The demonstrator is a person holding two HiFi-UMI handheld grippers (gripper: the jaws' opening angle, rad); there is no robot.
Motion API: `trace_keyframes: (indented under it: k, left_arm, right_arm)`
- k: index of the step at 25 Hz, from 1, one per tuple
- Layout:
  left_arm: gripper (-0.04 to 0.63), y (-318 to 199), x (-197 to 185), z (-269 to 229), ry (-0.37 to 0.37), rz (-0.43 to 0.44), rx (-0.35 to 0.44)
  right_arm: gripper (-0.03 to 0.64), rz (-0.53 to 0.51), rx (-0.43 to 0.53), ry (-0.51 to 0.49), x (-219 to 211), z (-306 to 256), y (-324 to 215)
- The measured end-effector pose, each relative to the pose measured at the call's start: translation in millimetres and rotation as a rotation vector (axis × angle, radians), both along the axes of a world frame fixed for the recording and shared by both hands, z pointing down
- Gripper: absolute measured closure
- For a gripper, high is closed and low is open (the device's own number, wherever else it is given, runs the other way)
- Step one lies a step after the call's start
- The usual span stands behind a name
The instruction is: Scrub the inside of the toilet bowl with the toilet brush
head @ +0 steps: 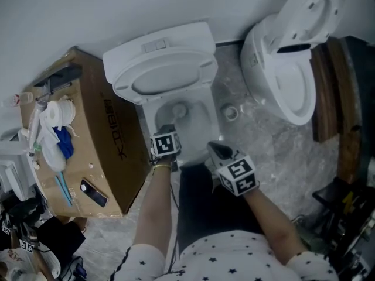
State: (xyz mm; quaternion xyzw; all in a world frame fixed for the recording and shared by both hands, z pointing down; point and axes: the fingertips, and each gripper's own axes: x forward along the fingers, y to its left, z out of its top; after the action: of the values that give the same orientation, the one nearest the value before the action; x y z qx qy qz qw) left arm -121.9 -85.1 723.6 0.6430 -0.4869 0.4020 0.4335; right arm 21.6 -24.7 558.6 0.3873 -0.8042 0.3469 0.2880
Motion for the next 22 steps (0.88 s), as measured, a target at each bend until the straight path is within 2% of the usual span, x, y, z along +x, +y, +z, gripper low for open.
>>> trace_keyframes:
  k: [22]
  left_arm:
    - [0.448,-3.2,20.3,10.5,0.018,0.021,-0.012]
  right_arm:
    - [0.611,-0.001,-0.017,0.009,7.0,10.4,1.1]
